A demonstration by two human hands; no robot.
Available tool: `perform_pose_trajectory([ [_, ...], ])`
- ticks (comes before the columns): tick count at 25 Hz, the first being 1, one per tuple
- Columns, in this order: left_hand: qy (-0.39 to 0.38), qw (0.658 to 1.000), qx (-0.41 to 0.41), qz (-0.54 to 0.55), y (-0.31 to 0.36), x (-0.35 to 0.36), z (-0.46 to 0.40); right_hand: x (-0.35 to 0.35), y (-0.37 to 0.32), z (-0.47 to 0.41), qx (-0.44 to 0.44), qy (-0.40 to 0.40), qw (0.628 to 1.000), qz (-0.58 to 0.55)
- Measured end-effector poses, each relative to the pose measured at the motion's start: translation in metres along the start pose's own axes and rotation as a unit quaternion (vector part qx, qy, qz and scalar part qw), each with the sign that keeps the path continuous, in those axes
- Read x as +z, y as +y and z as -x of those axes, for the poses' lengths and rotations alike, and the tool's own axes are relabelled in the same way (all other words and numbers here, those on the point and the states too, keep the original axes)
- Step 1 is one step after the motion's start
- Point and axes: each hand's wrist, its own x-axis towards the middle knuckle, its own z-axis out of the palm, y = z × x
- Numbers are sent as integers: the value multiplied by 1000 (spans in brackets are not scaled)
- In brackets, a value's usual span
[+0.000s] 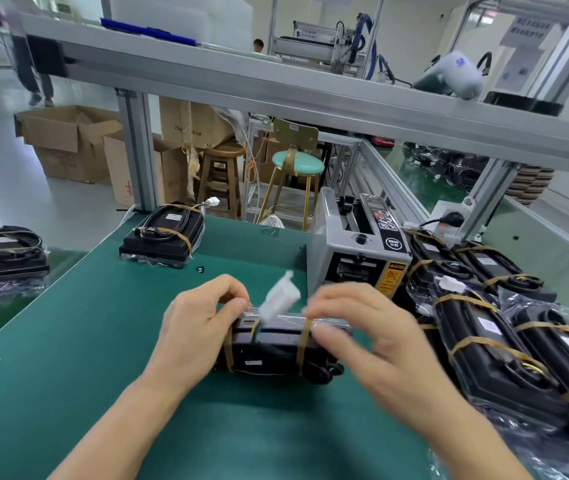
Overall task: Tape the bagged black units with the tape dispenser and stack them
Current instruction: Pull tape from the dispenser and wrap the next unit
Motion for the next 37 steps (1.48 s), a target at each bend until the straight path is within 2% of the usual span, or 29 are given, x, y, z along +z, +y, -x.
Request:
perform_pose_trajectory([
  [1,0,1000,-1,-1,1,0,0,11,3,-9,6,-1,997,81],
  [3,-13,1000,-3,8,2,-2,-2,37,10,-15,6,-70,983,168],
  [7,-95,982,-88,137,8,-13,-16,54,16,-17,1,-112,970,216],
  [8,-92,976,-93,176,12,-22,-18,54,16,-18,2,-115,971,212],
  [9,-70,971,-70,217,18,-34,-19,55,16,-18,4,-121,971,206],
  [11,-44,965,47,255,36,-60,-16,56,17,-20,0,-126,971,204],
  [13,-112,967,176,148,54,-69,-6,56,19,-23,-2,-126,969,212],
  [14,-157,964,205,68,56,-63,-1,57,20,-25,2,-125,969,214],
  [16,-212,960,174,-47,43,-44,6,57,21,-28,10,-123,967,222],
  [17,-203,968,130,-66,32,-35,9,55,22,-28,14,-121,967,223],
  [20,-119,991,40,-38,-2,-22,13,50,25,-32,50,-111,968,221],
  [23,-108,994,33,-9,-19,-22,10,43,27,-36,93,-95,969,208],
  [24,-112,993,38,-11,-22,-22,10,40,30,-34,109,-70,971,200],
  [26,-107,993,38,-15,-24,-19,10,29,45,-24,172,68,972,145],
  [27,-91,995,38,-19,-24,-18,13,20,56,-18,228,150,956,104],
  [29,-39,998,42,-26,-24,-11,20,6,74,-7,372,257,892,-4],
  [32,13,998,48,-40,-20,2,28,4,96,-7,485,314,802,-150],
  [34,21,997,56,-54,-17,8,31,10,103,-18,504,324,780,-177],
  [37,33,995,60,-66,-16,11,35,18,108,-33,507,332,772,-192],
])
